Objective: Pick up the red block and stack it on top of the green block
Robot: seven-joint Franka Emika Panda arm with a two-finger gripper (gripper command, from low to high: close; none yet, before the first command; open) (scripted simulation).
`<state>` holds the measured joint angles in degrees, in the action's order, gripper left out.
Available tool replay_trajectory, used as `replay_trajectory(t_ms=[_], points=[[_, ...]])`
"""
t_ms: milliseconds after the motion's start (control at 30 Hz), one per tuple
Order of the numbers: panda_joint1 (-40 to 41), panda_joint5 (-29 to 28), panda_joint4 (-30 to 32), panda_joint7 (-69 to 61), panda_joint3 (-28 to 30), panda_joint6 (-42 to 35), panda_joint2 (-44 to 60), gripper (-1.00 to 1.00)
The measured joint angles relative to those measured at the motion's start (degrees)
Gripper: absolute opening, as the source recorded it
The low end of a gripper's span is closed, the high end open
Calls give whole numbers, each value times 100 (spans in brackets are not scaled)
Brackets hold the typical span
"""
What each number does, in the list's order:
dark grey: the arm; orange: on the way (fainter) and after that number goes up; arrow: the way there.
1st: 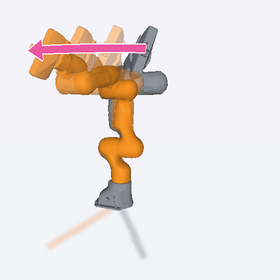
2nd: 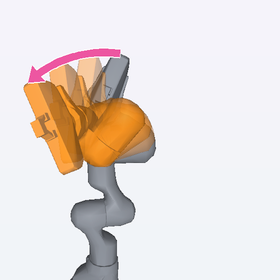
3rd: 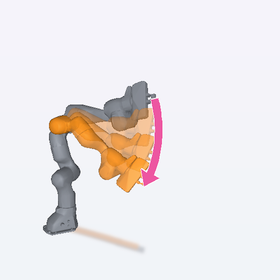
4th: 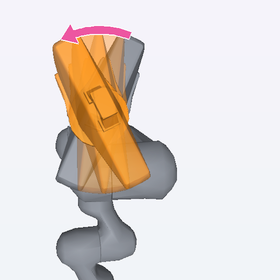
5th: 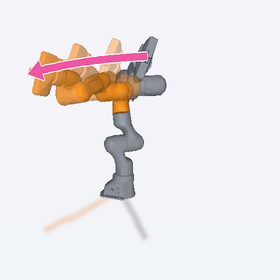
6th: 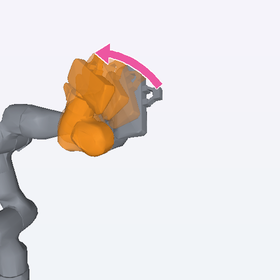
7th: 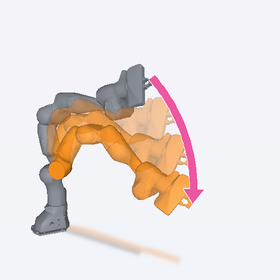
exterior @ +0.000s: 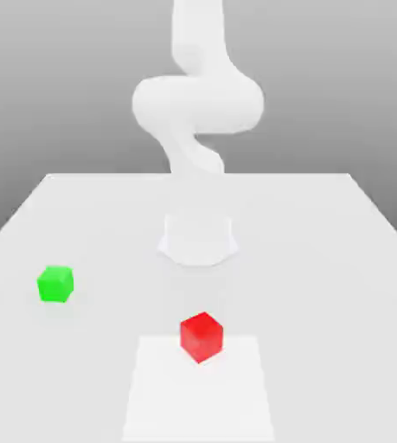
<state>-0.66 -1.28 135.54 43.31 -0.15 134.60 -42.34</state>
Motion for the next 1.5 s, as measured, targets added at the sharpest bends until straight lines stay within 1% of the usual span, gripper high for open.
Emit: replay_trajectory(t_ms=[300,433,533,633,767,800,1033,1300,1367,1500], points=[[-281,-390,1597,-1217,241,1200,1530,0],[-438,-417,2363,-1935,472,1777,2259,0],[-607,-300,2950,-2630,676,2332,2972,0],[-706,43,3154,-3222,678,3166,4057,0],[-364,370,3089,-3520,272,3933,4970,0],[-296,420,3069,-3565,194,4103,5167,-100],[-252,411,3064,-3559,153,4132,5210,-100],[-248,52,3271,-3310,263,2874,3745,-100],[61,-132,3299,-3312,466,2686,3529,-100],[930,-577,3320,-3359,1044,2433,3240,-100]])
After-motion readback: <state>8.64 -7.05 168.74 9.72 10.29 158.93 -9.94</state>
